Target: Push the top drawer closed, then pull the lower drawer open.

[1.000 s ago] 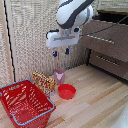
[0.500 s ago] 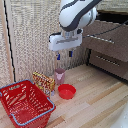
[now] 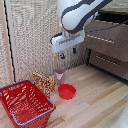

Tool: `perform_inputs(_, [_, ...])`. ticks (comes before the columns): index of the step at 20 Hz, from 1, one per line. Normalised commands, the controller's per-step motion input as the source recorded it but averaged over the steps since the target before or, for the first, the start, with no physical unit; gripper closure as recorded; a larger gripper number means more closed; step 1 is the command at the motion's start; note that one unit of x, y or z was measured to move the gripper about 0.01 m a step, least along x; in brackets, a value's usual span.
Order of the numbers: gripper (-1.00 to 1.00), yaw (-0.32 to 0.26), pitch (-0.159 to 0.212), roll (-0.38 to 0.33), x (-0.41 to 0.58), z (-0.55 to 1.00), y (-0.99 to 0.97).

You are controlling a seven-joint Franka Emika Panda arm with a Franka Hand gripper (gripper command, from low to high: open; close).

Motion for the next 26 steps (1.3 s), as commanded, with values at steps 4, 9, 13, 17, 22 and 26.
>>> perform_inputs(4, [-1.0, 0.117, 0.0, -0.361, 0.0, 0.05, -0.05])
perform_inputs(9, [-1.0, 0.102, 0.0, -0.374, 0.023, 0.04, -0.01])
perform_inputs(13, [-1.0, 0.102, 0.0, -0.373, 0.032, 0.05, 0.0])
perform_inputs(17, [-1.0, 0.102, 0.0, -0.366, 0.022, 0.08, 0.0])
perform_inputs(22, [-1.0, 0.086, 0.0, -0.33, 0.13, 0.23, 0.0])
perform_inputs(26, [-1.0, 0.08, 0.0, -0.269, 0.175, 0.43, 0.0])
